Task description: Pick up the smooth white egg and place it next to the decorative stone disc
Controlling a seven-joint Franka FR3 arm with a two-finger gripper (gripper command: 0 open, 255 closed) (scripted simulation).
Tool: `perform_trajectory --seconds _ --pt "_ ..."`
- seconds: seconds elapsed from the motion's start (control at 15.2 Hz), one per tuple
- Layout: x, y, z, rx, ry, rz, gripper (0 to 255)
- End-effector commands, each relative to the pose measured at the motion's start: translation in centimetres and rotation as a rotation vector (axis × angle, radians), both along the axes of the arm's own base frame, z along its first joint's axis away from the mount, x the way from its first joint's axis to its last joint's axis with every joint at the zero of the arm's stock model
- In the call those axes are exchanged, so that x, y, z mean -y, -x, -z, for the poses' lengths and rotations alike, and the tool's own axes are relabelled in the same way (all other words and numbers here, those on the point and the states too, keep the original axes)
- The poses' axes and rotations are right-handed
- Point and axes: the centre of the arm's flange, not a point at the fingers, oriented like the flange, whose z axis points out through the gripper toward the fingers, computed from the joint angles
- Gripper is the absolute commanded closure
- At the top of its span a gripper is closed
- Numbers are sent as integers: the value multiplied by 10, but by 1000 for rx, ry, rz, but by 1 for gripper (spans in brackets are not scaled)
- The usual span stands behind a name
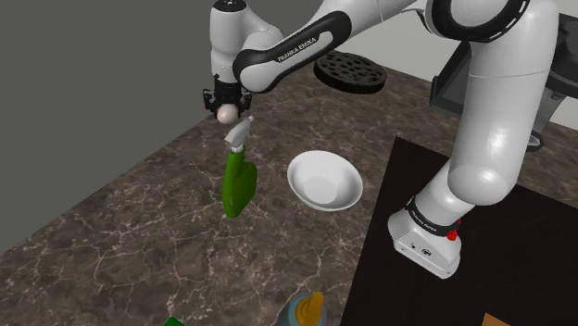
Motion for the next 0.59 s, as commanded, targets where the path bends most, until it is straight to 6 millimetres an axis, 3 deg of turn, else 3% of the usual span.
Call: perform_trajectory --seconds 0.0,0.53 --pt "0 0 -5 0 0 0 255" --pt "0 0 -48 0 0 0 255"
